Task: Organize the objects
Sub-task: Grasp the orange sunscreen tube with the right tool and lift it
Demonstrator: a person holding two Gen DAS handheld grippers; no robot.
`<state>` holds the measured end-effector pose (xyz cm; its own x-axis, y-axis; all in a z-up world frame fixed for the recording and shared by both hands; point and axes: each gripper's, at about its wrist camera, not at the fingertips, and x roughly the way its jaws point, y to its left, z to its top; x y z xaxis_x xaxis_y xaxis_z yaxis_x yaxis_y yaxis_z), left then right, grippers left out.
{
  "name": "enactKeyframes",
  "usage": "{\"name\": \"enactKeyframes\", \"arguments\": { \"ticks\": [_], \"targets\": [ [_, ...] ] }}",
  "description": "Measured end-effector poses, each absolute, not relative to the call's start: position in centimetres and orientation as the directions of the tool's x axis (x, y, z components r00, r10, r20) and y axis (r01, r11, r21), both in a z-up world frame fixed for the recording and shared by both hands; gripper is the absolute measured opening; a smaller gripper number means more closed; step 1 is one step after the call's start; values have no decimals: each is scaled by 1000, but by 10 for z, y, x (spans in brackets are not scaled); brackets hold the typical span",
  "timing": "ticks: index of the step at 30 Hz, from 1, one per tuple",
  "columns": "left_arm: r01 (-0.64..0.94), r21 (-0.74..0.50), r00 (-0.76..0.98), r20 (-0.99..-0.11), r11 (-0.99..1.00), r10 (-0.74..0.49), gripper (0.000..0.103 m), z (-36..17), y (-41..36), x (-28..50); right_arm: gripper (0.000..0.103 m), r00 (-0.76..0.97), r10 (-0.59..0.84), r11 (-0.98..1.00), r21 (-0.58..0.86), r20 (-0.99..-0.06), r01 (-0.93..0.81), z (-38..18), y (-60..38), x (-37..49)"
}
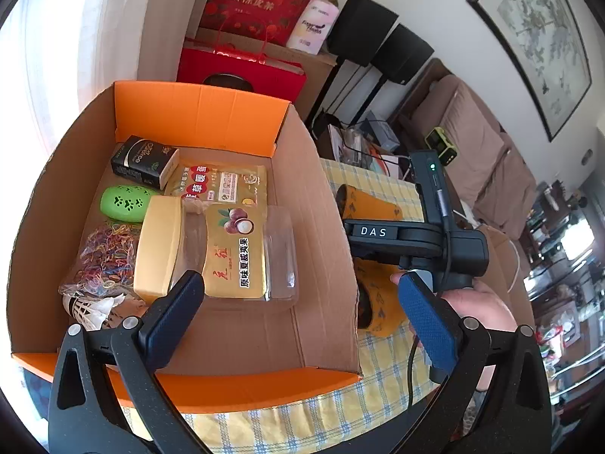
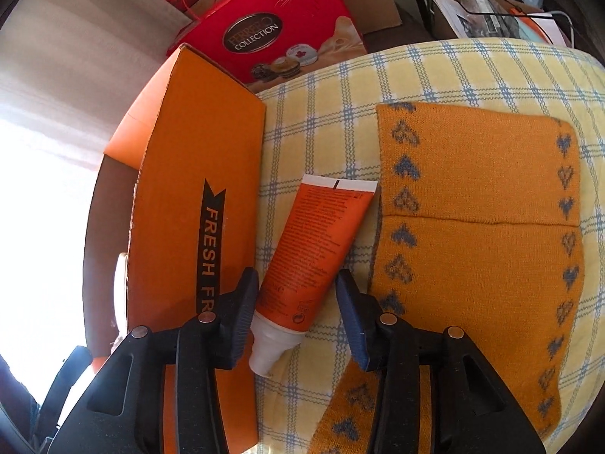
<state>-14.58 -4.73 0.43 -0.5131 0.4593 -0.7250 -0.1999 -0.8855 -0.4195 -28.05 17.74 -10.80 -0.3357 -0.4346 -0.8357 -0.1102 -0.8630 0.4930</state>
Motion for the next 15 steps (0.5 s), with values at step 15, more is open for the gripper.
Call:
{"name": "enactKeyframes", "arguments": {
  "ticks": [15],
  "targets": [
    [-222,-446,-491,-718,-867,494,103,6,-37,-141,30,-379,-467,-858,513,-799,-25,-80,194,-265]
  ]
}}
